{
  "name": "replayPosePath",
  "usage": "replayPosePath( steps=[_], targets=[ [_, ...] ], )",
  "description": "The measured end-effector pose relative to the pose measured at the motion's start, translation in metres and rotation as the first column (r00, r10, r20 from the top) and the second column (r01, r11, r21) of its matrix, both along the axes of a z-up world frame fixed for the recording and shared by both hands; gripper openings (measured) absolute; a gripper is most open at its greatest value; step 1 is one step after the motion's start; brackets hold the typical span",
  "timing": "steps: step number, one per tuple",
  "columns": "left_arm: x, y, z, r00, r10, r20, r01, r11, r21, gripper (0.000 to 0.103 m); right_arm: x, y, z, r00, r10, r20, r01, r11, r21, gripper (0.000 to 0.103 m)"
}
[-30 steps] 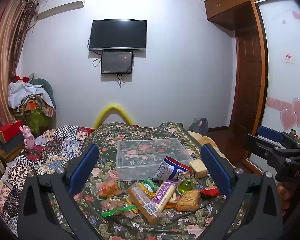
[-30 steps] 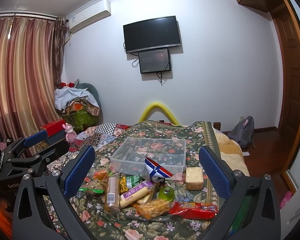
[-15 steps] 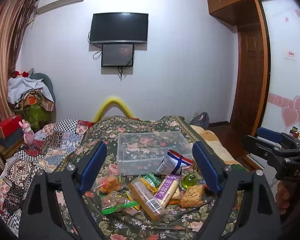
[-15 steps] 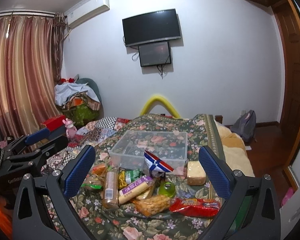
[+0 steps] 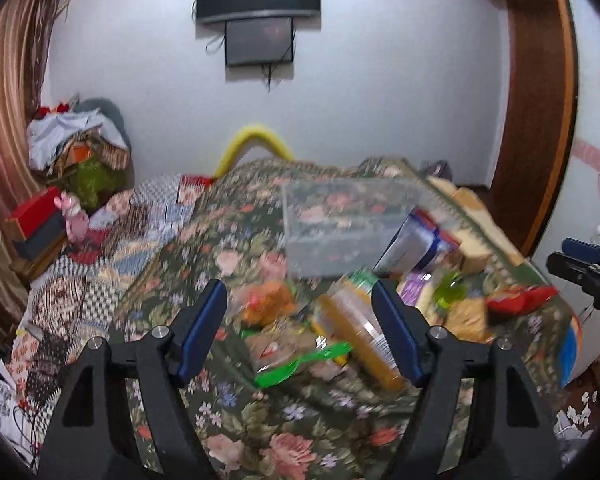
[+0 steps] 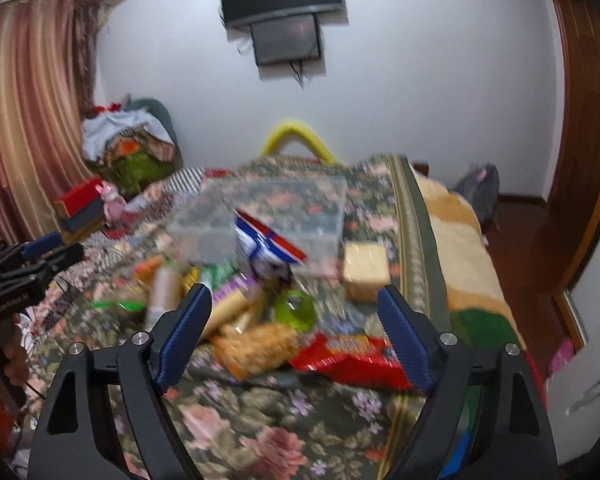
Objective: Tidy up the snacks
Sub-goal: 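Grasp the clear bread-roll bag with the left tool while the right tool grasps the red cartoon packet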
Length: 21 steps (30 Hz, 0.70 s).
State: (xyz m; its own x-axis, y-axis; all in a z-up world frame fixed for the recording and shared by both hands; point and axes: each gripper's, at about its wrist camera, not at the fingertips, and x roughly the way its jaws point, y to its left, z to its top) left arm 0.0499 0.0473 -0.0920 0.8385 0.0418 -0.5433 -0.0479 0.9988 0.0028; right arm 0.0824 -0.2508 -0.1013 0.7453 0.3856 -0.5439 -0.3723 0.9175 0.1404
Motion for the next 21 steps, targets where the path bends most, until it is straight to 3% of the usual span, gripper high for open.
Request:
replayPosePath(
  steps=[10,15,21],
  targets=[
    [0.042,0.021,-0.063,0.983,0.013,-0.185,-0.023,0.998,-0.052,0.075,0.026,-0.026,-0.043,0.976,-0.069,-0.205,0.069,0.998,-0.007,0.081],
    [0.055,0.024,-0.079,0.973,-0.016,-0.231,-0.009,0.995,-0.104,0.077,0.035,-0.032,-0.056,0.964,-0.089,-0.252,0.089,0.996,-0.012,0.081],
    [0.067,0.019,-0.097,0.957,-0.027,-0.289,-0.001,0.996,-0.094,0.081,0.039,-0.03,-0.068,0.952,-0.102,-0.288,0.095,0.995,-0.039,0.082]
  ],
)
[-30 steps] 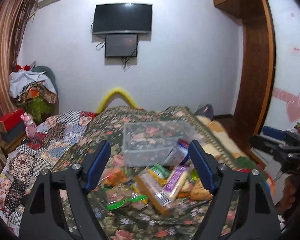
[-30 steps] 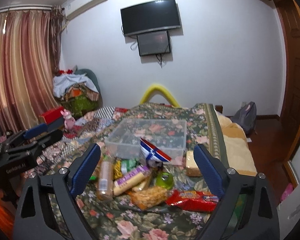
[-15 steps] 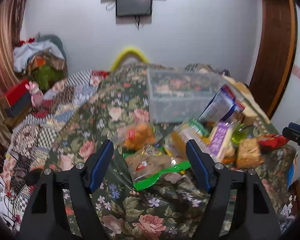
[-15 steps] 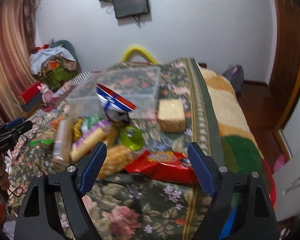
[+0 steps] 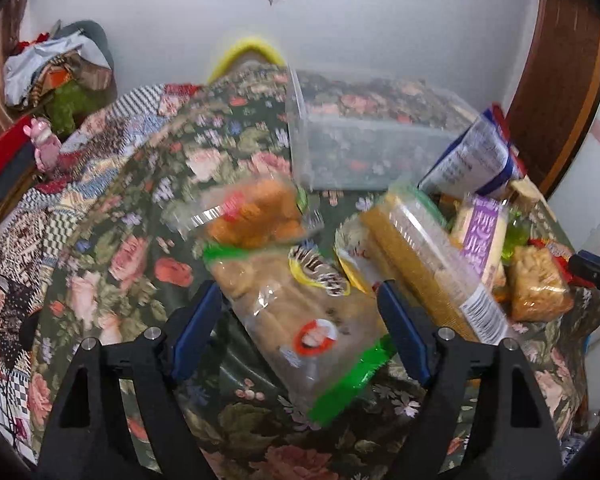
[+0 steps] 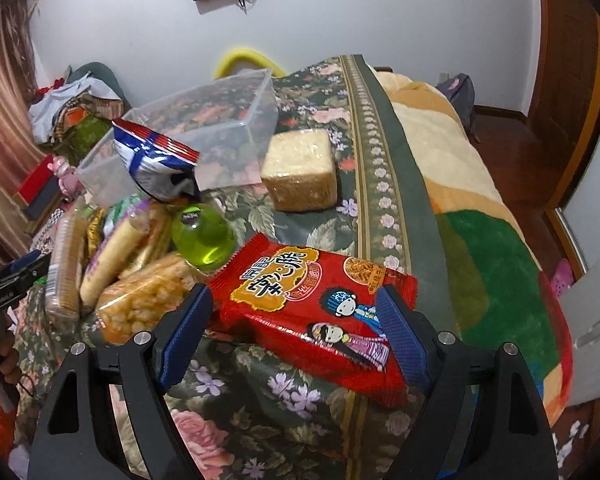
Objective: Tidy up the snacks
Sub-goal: 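Grasp the clear bread-roll bag with the left tool while the right tool grasps the red cartoon packet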
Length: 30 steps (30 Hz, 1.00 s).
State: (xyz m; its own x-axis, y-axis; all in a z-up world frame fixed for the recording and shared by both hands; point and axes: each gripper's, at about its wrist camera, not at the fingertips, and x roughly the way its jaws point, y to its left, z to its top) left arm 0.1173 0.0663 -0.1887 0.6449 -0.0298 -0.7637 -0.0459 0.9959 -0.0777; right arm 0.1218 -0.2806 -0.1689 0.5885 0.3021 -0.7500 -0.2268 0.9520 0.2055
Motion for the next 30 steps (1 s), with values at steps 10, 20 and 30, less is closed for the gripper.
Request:
replayPosePath(
  steps=[10,20,30],
  targets=[
    [0.007,0.001,-0.022,0.999,0.011,-0.034,-0.011,1.0,-0.004,0.08,0.013,0.001,-0.011,0.998,-0.059,-0.035,0.056,0.996,-0.075,0.103],
    [-0.001,0.003,-0.018,1.0,0.017,-0.013,-0.017,1.0,0.013,0.049,0.01,-0.012,-0.019,0.997,-0.038,-0.066,0.04,0.999,0.027,0.069],
    [-0.019,0.01,0.014,0.997,0.033,0.066,-0.036,0.998,0.05,0.046,0.002,-0.006,-0.002,1.0,-0.021,0.001,0.021,0.999,0.047,0.044]
  ],
)
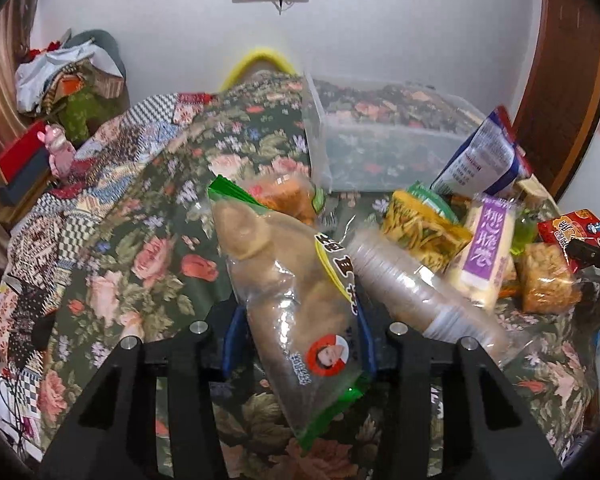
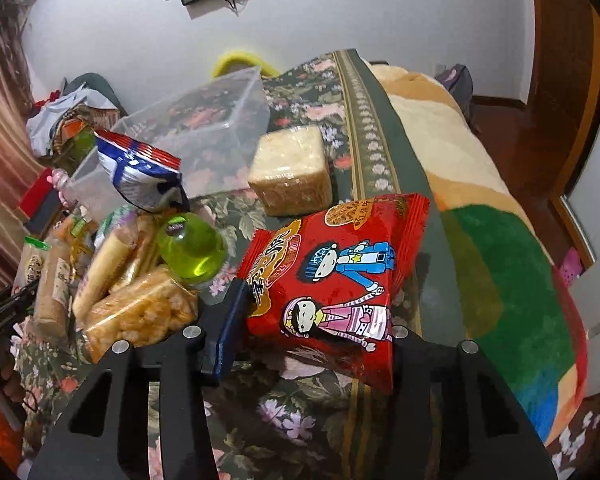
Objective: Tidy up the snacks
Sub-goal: 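Grasp the clear bread-roll bag with the left tool while the right tool grasps the red cartoon packet, then carry both packets over the clear box and open both tools to drop them in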
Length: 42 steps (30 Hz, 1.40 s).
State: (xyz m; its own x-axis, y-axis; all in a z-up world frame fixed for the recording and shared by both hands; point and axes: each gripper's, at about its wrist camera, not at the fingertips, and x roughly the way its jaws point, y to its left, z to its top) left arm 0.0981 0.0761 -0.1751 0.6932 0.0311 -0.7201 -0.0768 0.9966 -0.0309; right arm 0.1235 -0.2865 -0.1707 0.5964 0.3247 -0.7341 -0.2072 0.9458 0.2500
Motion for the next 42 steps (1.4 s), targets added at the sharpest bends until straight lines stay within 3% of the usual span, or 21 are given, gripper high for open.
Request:
replayPosePath(
  steps=[13,27,33,42],
  targets=[
    [-0.001,-0.004,0.057,0.99,-0.023,0.137,0.022,1.0,0.009,0.045,0.012,0.009,0.051,0.987,0.026,0.159,-0.03,0.999,0.022,0.044],
    [0.052,-0.032,0.1,0.964,-0.102,0.247,0.101,0.995,0.016,0.045,0.041,0.048,0.088,0.943,0.103,0.316,-0.112,0.994,0.011,0.044],
    [0.083,-0.041,0.103,0.961,-0.121,0.249,0.125,0.992,0.001,0.045,0.061,0.064,0.087,0.937,0.132,0.325,-0.142,0.99,0.01,0.044],
    [0.139,-0.047,0.091,0.975,-0.143,0.171,0.154,0.987,-0.05,0.045,0.097,0.087,0.068,0.948,0.174,0.267,-0.175,0.984,-0.02,0.044]
  ],
)
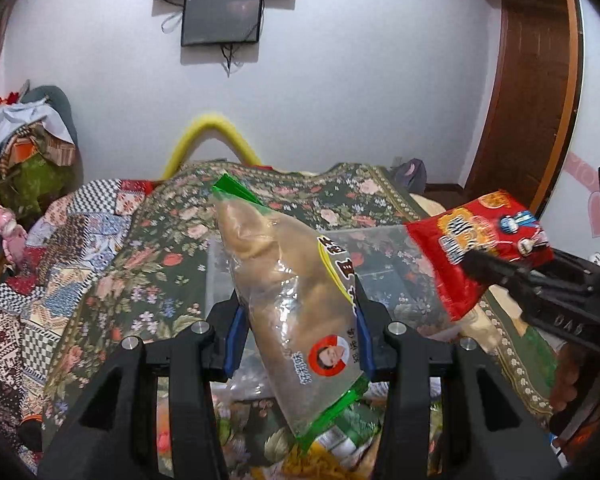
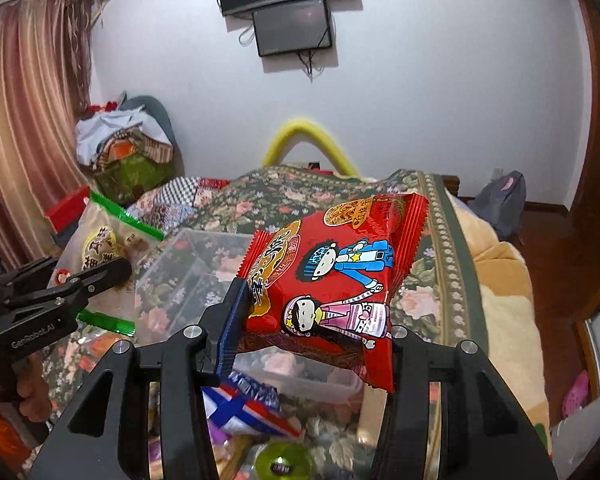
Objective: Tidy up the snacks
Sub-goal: 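Carry both packets over the clear box and open both tools to drop them in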
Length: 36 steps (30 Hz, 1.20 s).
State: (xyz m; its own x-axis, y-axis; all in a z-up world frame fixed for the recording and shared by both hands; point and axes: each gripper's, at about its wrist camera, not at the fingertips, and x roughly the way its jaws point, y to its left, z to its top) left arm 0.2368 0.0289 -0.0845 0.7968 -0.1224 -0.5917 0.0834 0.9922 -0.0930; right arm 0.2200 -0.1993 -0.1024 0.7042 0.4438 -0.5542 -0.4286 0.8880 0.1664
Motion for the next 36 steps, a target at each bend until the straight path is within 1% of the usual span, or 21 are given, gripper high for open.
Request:
replayPosePath(
  steps=[5,12,16,20,24,26,28,33,36],
  targets=[
    [0.031,-0.006,-0.021,0.997,-0.01,-0.078,0.013,0.999,0.042,0.045,0.024,0.01,-0.018,0.997,0.033,-0.074,-0.035,0.999,-0.033,0.044],
    [0.054,-0.014,-0.048,0.99,-0.013,-0.144,0.025,0.997,0.077,0.045,0.042,0.018,-0.04,0.984,0.056,-0.17,-0.07,0.995,-0.073,0.044],
    [0.062,-0.015,-0.057,0.984,-0.016,-0.18,0.03,0.997,0.076,0.046,0.042,0.02,-0.046,0.978,0.077,-0.195,-0.097,0.991,-0.092,0.045],
    [0.063,-0.017,-0.059,0.981,-0.012,-0.193,0.029,0.996,0.083,0.051,0.044,0.02,-0.045,0.977,0.072,-0.202,-0.093,0.991,-0.097,0.047],
    [0.054,-0.017,-0.048,0.989,-0.001,-0.151,0.017,0.994,0.105,0.053,0.045,0.018,-0.038,0.978,0.067,-0.198,-0.087,0.992,-0.095,0.05],
    [0.047,-0.014,-0.037,0.992,0.003,-0.127,0.01,0.995,0.101,0.056,0.042,0.014,-0.032,0.981,0.058,-0.183,-0.076,0.993,-0.092,0.056],
    [0.037,-0.01,-0.024,0.995,0.003,-0.101,0.007,0.996,0.092,0.056,0.038,0.008,-0.024,0.986,0.044,-0.161,-0.06,0.994,-0.095,0.058],
    [0.009,-0.003,0.004,0.999,0.009,-0.052,-0.005,0.996,0.088,0.06,0.018,-0.006,0.0,0.993,0.033,-0.112,-0.041,0.997,-0.07,0.059],
    [-0.013,0.001,0.018,1.0,0.009,-0.027,-0.007,0.997,0.081,0.062,0.003,-0.012,0.015,0.996,0.025,-0.08,-0.029,0.998,-0.058,0.063]
  ],
)
